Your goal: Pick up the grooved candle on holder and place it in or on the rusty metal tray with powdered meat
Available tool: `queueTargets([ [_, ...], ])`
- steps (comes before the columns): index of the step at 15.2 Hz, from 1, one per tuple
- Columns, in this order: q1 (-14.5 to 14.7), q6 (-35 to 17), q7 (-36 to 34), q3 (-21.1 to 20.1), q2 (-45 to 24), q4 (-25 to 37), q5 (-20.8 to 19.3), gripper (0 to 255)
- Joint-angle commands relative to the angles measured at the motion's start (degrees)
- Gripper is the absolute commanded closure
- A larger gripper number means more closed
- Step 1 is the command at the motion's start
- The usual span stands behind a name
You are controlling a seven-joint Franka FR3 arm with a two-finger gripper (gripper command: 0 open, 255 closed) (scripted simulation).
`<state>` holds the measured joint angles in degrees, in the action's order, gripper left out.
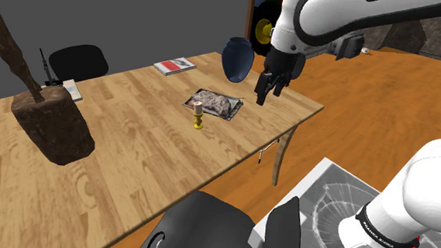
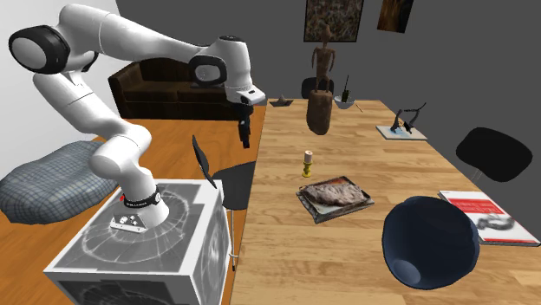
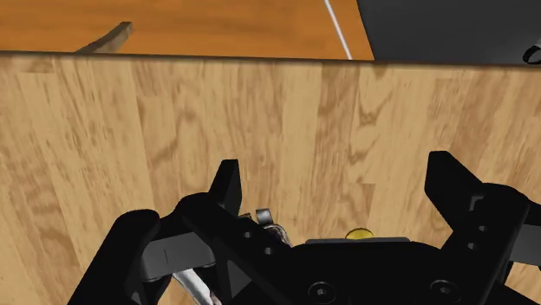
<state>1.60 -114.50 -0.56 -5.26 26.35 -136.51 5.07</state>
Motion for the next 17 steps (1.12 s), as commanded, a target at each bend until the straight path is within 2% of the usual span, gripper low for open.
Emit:
queueTargets([
  [1, 0.2, -3.4, -0.3, -0.9, -3.9, 1.3, -0.5, 0],
  [9, 0.7, -14.0, -2.6, -4.0, -20.7, 10.1, -4.8, 0],
  [17, 2.6, -19.6, -6.6, -5.3, -37.8, 23.6, -12.3, 0],
])
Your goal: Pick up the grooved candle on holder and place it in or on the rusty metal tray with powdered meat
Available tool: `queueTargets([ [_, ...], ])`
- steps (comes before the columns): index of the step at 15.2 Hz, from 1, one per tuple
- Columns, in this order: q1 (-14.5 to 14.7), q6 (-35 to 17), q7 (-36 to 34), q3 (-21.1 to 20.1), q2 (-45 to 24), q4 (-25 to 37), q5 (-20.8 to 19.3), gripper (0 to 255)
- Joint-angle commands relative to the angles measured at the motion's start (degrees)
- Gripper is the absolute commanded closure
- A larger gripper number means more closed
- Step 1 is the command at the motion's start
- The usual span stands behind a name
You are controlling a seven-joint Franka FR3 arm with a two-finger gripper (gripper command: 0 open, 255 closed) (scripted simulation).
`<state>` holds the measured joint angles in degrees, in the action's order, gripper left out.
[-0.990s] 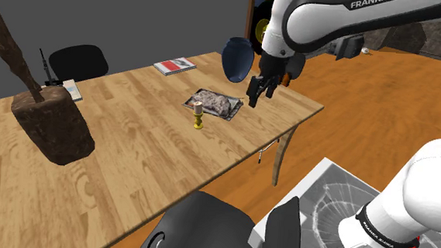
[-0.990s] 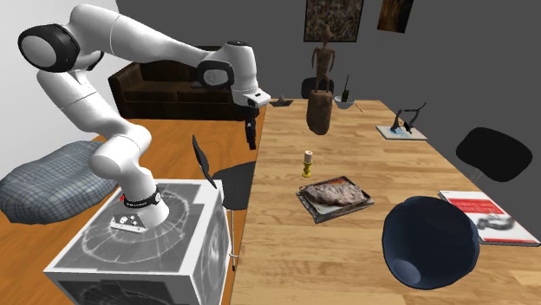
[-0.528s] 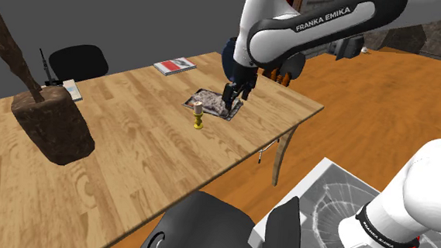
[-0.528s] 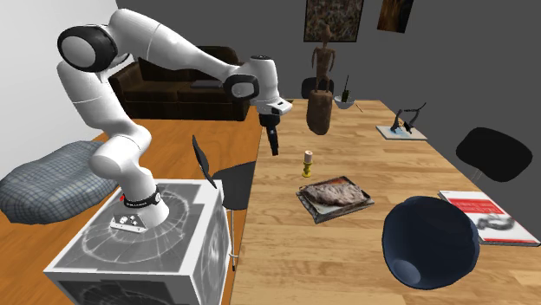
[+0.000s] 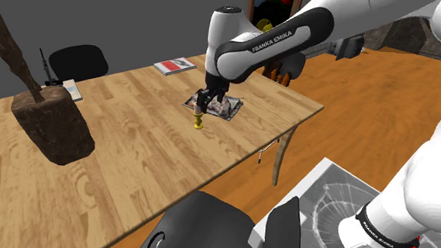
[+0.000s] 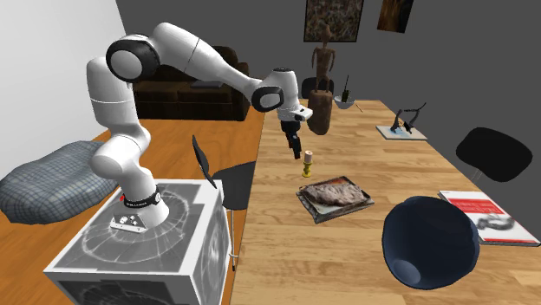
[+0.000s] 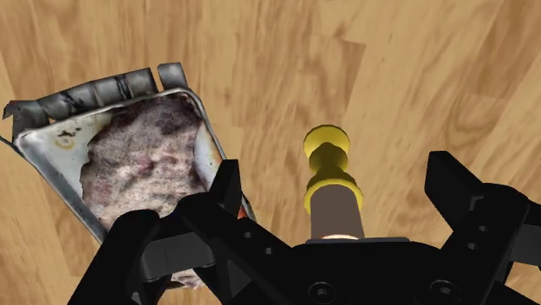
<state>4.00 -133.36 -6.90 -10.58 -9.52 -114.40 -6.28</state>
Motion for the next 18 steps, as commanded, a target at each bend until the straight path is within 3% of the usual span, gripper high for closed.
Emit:
queueTargets([
  [1, 0.6, -1.0, -0.7, 0.1, -4.1, 3.6, -1.9, 0],
  [3, 1.4, -1.4, -1.4, 0.3, -7.9, 7.4, -3.5, 0],
  [11, 1.8, -5.5, -2.2, 1.0, -12.0, 7.3, -4.8, 0],
  [18, 1.8, -5.5, -2.2, 1.0, -12.0, 7.3, -4.8, 0],
])
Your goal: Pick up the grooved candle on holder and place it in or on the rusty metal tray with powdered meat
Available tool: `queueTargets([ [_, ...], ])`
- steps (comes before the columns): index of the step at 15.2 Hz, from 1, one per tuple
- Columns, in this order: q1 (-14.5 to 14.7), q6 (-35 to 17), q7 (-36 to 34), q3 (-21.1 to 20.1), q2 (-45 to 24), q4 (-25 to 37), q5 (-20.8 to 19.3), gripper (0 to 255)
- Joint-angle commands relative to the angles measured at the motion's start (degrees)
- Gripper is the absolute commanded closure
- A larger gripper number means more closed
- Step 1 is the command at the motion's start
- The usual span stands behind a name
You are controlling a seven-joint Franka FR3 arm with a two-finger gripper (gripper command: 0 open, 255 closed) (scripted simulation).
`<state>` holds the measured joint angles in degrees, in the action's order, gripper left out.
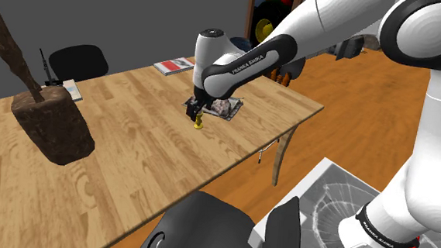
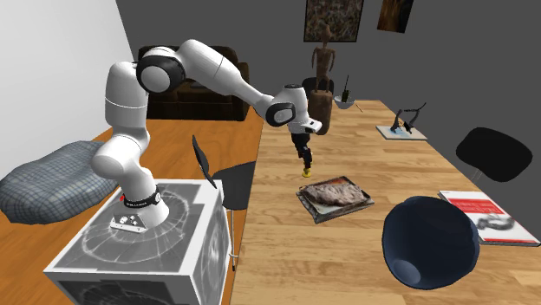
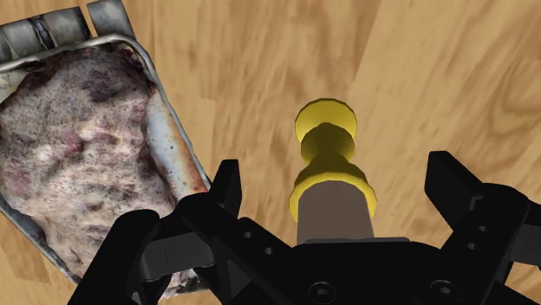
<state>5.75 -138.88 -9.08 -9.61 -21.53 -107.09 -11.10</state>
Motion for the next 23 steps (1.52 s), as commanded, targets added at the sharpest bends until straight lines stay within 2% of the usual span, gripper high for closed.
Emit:
queueTargets([
  [1, 0.0, 0.0, 0.0, 0.0, 0.0, 0.0, 0.0, 255],
  [10, 0.0, 0.0, 0.0, 0.0, 0.0, 0.0, 0.0, 255],
  [23, -0.5, 8.3, 1.8, -0.8, 4.7, 3.8, 2.0, 255],
])
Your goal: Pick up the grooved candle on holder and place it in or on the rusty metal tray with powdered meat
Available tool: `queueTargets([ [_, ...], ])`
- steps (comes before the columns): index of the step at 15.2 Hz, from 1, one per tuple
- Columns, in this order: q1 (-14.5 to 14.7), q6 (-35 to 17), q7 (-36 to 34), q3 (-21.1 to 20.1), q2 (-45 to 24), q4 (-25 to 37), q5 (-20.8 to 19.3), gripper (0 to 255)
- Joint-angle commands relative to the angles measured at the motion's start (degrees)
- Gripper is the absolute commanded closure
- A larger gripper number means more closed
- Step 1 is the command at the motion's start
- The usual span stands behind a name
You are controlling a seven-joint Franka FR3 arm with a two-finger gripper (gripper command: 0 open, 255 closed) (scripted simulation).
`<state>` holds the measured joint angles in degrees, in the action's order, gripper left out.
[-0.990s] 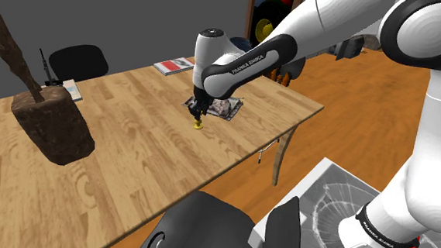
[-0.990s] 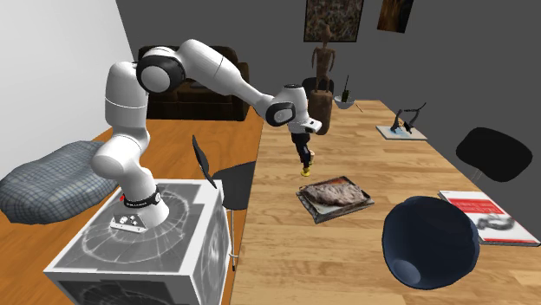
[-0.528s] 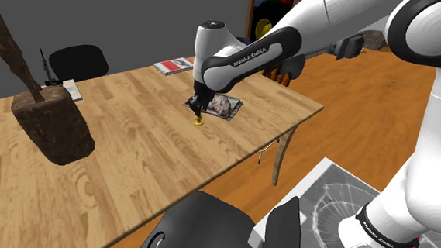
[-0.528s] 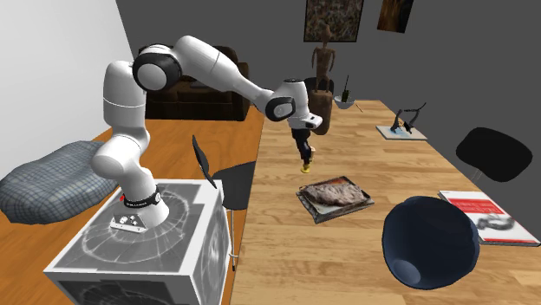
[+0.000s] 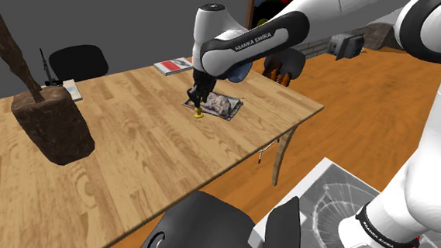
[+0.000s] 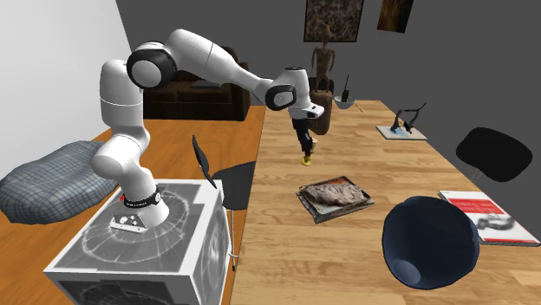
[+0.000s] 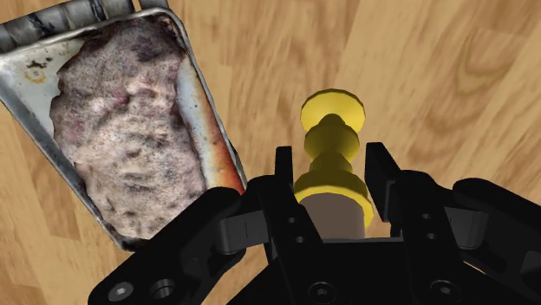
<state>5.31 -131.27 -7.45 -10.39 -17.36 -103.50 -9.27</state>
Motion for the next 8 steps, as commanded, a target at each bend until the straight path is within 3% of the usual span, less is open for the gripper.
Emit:
queueTargets([
  [1, -0.1, 1.4, 0.3, -0.1, 0.8, 0.6, 0.3, 255],
  [8, -0.2, 6.2, 1.1, -0.4, 2.5, 3.7, 1.1, 255],
])
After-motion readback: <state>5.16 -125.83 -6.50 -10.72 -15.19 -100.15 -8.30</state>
